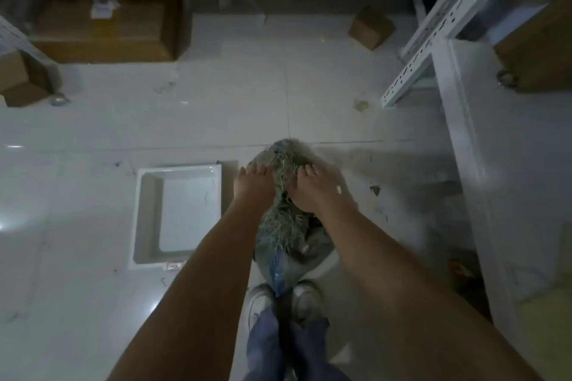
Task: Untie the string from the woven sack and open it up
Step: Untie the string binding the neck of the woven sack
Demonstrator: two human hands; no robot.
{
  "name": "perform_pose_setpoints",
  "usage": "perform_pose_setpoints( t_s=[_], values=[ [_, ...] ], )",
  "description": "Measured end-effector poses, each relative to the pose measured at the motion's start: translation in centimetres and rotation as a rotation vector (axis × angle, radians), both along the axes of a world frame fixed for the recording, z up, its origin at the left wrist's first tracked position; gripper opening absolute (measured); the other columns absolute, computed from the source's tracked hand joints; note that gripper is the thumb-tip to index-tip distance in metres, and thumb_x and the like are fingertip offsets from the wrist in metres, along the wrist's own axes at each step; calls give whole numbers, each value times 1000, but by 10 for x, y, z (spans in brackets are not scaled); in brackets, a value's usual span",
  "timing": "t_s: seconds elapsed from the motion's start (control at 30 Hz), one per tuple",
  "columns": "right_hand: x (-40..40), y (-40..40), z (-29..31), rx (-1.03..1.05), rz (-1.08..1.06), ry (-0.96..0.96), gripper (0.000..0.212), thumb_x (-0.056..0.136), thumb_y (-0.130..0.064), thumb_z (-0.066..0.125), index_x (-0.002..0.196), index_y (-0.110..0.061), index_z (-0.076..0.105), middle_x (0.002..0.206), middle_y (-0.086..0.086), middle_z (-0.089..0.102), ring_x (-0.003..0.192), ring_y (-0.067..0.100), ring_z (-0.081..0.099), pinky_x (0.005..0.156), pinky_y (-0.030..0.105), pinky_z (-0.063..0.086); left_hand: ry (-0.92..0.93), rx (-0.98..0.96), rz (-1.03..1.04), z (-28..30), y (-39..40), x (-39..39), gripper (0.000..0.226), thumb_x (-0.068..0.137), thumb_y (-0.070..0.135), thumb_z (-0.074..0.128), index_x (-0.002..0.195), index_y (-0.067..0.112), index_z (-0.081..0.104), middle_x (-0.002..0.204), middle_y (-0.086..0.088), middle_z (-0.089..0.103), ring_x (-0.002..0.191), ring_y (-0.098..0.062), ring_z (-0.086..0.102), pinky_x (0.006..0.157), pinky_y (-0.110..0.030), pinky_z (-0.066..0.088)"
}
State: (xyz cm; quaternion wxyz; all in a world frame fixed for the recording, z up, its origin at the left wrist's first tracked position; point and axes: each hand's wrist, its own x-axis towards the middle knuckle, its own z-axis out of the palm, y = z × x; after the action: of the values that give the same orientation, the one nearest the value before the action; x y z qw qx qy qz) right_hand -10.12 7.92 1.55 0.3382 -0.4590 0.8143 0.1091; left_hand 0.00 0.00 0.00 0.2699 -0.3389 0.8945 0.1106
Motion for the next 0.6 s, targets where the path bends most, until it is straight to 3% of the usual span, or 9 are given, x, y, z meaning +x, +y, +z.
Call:
perform_pose_setpoints(
  t_s=[0.1,0.27,0.43,0.6],
  values=[
    [3,9,-42,53,-11,-5,64,99,-41,19,147,0,13,158,16,13,146,28,9,118,47,12,-26,-21,-3,-40,5,7,53,95,21,39,145,7,27,150,-10,37,140,-24,31,114,-39,26],
    [7,15,-100,153,0,-35,67,95,-22,36,149,-1,2,160,14,1,147,28,-2,119,50,7,-104,-56,-81,-96,10,14,64,93,19,47,149,6,20,155,-11,27,144,-25,23,118,-41,24],
    [2,13,-149,180,11,-4,69,92,-17,41,149,-1,4,159,15,4,147,30,3,118,49,13,-214,-39,-146,-145,-1,14,94,82,53,58,150,7,13,158,-12,17,147,-26,16,118,-44,18],
    [-12,10,-185,158,1,29,62,91,-20,48,145,-3,22,153,17,24,140,32,23,112,46,28,-154,-35,-7,-178,-5,7,85,88,38,54,149,2,8,155,-15,19,145,-29,20,117,-44,23]
  ],
)
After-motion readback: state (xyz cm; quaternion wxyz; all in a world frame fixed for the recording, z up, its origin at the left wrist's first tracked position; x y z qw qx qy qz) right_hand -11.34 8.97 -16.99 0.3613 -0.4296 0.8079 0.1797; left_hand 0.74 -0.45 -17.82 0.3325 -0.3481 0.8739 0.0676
